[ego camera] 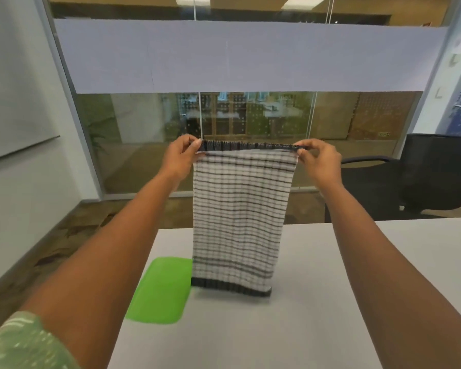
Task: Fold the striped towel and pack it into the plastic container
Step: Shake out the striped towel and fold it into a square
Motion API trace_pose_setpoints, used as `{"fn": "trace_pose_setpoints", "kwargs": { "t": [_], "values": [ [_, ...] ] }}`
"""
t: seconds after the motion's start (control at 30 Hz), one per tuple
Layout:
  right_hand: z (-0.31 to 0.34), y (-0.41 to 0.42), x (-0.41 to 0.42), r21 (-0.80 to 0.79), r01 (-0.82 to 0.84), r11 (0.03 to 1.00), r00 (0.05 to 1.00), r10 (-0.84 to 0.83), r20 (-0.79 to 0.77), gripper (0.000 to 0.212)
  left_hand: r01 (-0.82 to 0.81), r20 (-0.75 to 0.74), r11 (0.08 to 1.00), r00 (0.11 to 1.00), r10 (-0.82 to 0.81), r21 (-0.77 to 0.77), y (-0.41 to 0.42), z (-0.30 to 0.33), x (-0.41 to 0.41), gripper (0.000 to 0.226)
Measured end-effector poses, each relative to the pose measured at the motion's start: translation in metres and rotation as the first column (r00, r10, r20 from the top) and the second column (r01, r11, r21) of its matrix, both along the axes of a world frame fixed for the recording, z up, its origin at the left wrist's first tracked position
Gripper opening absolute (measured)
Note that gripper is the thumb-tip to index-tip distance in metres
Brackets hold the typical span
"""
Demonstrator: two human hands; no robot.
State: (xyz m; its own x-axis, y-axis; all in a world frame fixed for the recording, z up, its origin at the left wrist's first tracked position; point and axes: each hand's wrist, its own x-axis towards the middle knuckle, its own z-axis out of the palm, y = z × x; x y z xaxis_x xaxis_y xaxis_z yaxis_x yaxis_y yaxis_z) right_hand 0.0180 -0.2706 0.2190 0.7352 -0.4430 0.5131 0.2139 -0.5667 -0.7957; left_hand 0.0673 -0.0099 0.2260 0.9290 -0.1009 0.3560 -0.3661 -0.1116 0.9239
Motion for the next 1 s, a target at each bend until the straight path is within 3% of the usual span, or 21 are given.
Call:
{"fn": "trace_pose_setpoints", "kwargs": {
  "t": [0.1, 0.2, 0.3, 0.4, 0.5, 0.6, 0.67, 0.7, 0.73, 0.87, 1.0],
  "values": [
    [0.005, -0.010, -0.006, 0.049, -0.080, 0.996, 0.995, 0.077, 0.068, 0.012, -0.014, 0.150, 1.000, 0.989, 0.012, 0.012, 0.000, 0.008, -0.003, 0.030],
    [-0.001, -0.021, -0.024, 0.106, -0.338, 0.935, 0.940, 0.332, 0.073, 0.021, 0.035, 0.172, 0.996, 0.984, -0.049, 0.083, 0.014, 0.002, -0.012, 0.030],
    [-0.017, -0.033, -0.038, 0.130, -0.543, 0.830, 0.817, 0.558, -0.147, 0.027, 0.222, -0.006, 0.950, 0.974, -0.226, 0.217, 0.038, -0.020, -0.021, 0.026],
    [-0.037, -0.040, -0.048, 0.136, -0.632, 0.763, 0.643, 0.614, -0.458, 0.023, 0.392, -0.266, 0.862, 0.911, -0.316, 0.322, 0.054, -0.053, -0.025, 0.026],
    [-0.057, -0.039, -0.058, 0.191, -0.700, 0.688, 0.445, 0.629, -0.638, 0.026, 0.570, -0.501, 0.742, 0.785, -0.364, 0.354, 0.064, -0.084, -0.032, 0.014],
    [-0.074, -0.033, -0.068, 0.323, -0.730, 0.602, 0.212, 0.649, -0.730, 0.032, 0.784, -0.747, 0.588, 0.509, -0.428, 0.197, 0.071, -0.109, -0.038, 0.036],
    [-0.086, -0.031, -0.073, 0.388, -0.725, 0.570, 0.105, 0.647, -0.756, 0.036, 0.866, -0.830, 0.490, 0.346, -0.437, 0.103, 0.071, -0.119, -0.042, 0.028],
    [-0.091, -0.029, -0.075, 0.404, -0.719, 0.565, 0.070, 0.638, -0.767, 0.035, 0.880, -0.850, 0.466, 0.311, -0.424, 0.090, 0.070, -0.126, -0.042, 0.019],
    [-0.097, -0.027, -0.076, 0.413, -0.712, 0.568, 0.046, 0.624, -0.780, 0.034, 0.882, -0.866, 0.462, 0.297, -0.403, 0.087, 0.070, -0.130, -0.042, 0.006],
    [-0.124, -0.025, -0.074, 0.438, -0.632, 0.639, 0.033, 0.587, -0.809, 0.022, 0.828, -0.913, 0.546, 0.314, -0.262, 0.128, 0.067, -0.150, -0.040, 0.022],
    [-0.153, -0.030, -0.064, 0.424, -0.511, 0.748, 0.145, 0.561, -0.815, 0.012, 0.694, -0.858, 0.658, 0.494, -0.143, 0.290, 0.056, -0.175, -0.036, 0.022]
  ]
}}
